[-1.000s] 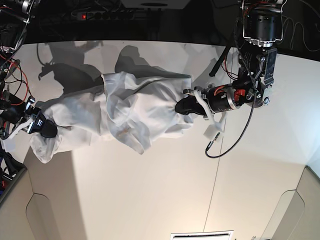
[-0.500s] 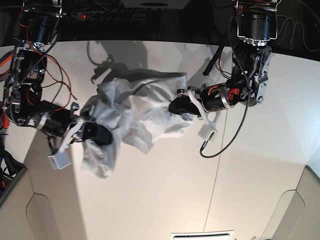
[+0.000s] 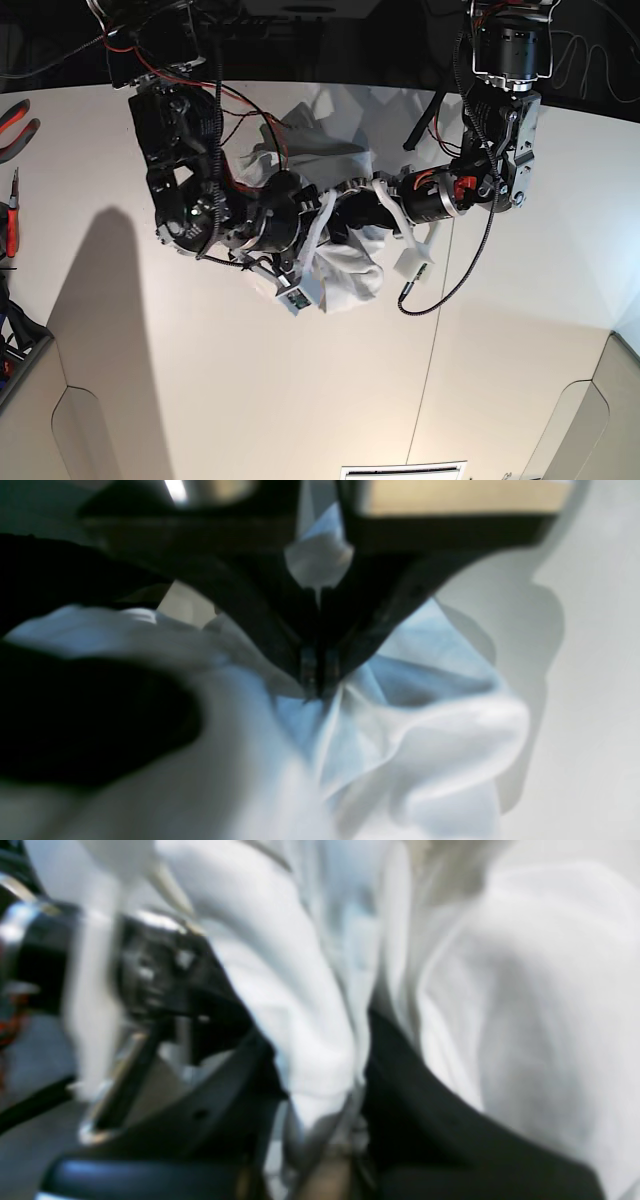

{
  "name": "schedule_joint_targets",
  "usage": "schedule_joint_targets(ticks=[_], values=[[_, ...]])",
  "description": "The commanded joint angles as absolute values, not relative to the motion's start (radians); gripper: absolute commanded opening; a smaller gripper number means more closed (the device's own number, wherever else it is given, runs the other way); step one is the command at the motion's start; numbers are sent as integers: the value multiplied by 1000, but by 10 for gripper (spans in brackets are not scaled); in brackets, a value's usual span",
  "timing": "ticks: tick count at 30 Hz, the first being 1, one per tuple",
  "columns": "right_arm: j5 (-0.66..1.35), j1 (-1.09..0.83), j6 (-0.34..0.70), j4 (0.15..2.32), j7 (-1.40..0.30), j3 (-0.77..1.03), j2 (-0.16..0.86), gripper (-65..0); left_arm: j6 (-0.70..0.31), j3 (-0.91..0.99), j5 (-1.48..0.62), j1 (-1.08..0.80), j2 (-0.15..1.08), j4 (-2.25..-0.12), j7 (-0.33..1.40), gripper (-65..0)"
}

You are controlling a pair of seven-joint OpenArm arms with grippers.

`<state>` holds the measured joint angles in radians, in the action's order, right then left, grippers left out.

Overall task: Layout the t-shirt on the table in an organized manner, then fold the t-shirt properly
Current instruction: 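Push the folded bundle together with both grippers toward the middle, then press the bundle down with the right gripper and withdraw the left gripper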

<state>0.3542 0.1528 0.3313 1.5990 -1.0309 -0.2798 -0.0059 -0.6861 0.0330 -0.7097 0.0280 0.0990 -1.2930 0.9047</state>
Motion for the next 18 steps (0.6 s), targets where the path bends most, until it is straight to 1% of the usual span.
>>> schedule_joint_targets(ticks=[1, 4, 9, 14, 18], values=[[338, 171, 315, 1615, -1016, -295, -12, -650, -698, 32, -753, 47, 97, -1305, 891, -650], [250, 171, 259, 1615, -1018, -339, -12, -650, -698, 38, -807, 60, 103, -1312, 901, -650], [64, 171, 157, 1615, -1045, -393, -12, -650, -698, 98, -883, 86, 103, -1372, 976, -650], [-62, 171, 111, 1615, -1063, -442, -12, -650, -698, 160, -910, 86, 103, -1454, 1000, -650], [-157, 171, 71, 1614, -1089, -511, -12, -650, -698, 165, -921, 85, 103, -1466, 1000, -650]])
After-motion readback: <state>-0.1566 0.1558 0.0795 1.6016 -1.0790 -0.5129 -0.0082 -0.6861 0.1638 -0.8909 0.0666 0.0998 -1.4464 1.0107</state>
